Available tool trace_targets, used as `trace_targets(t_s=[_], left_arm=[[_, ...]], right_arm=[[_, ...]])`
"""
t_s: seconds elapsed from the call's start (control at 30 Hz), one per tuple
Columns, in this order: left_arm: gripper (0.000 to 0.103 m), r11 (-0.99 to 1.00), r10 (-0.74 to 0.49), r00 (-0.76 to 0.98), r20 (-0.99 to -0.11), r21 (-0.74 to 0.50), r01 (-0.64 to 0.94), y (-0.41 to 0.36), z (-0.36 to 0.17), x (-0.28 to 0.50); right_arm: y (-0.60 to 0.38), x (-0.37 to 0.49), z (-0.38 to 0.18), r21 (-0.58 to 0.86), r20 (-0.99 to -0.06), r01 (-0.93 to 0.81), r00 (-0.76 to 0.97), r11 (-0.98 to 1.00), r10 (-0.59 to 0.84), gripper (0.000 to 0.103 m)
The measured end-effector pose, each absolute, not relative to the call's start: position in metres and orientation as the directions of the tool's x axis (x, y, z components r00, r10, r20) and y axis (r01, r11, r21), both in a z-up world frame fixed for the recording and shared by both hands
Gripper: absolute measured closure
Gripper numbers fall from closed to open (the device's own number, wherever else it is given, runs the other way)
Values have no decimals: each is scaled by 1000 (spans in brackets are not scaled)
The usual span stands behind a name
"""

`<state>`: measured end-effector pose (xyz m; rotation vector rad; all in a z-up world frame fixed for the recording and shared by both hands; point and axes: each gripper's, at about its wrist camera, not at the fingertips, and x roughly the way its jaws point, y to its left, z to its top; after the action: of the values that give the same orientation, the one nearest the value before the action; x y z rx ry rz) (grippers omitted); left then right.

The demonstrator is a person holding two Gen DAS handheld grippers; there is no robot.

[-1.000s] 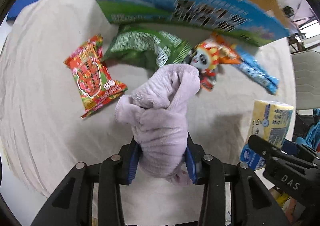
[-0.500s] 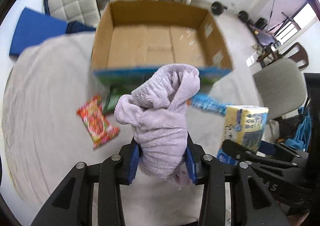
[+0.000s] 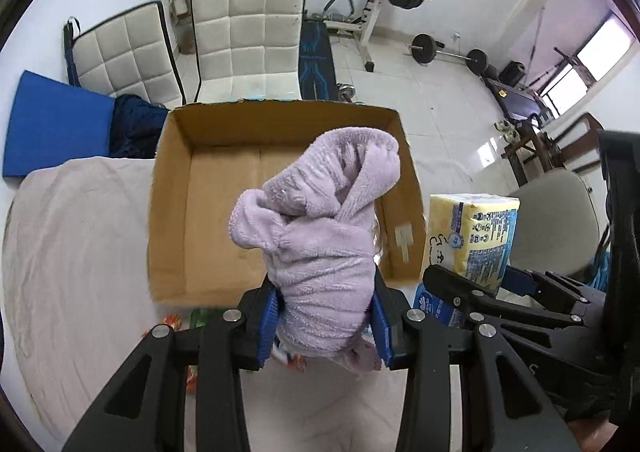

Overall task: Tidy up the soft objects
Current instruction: 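Carry the plush and yellow box into the cardboard box and release both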

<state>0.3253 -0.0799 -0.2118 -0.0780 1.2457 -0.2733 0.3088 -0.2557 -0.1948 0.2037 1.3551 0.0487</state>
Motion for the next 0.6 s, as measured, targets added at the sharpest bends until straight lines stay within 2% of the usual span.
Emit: trace_targets(t_s=[0.17,0.27,0.6], left_arm=[[67,955,-292,183,-939,-276,110,-81,-251,389],[67,960,-280,131,-951,-275,56,-78,-277,425],[66,934,-355,-56,-933,-356,19,-80,-352,502]], right_arm=[[-260,372,-231,174,-972,58,172,983,161,37],[-259,405,-260,176,-976,49,142,983,168,37],[-241,467,-336,138,-989,11,55,990,137,37]])
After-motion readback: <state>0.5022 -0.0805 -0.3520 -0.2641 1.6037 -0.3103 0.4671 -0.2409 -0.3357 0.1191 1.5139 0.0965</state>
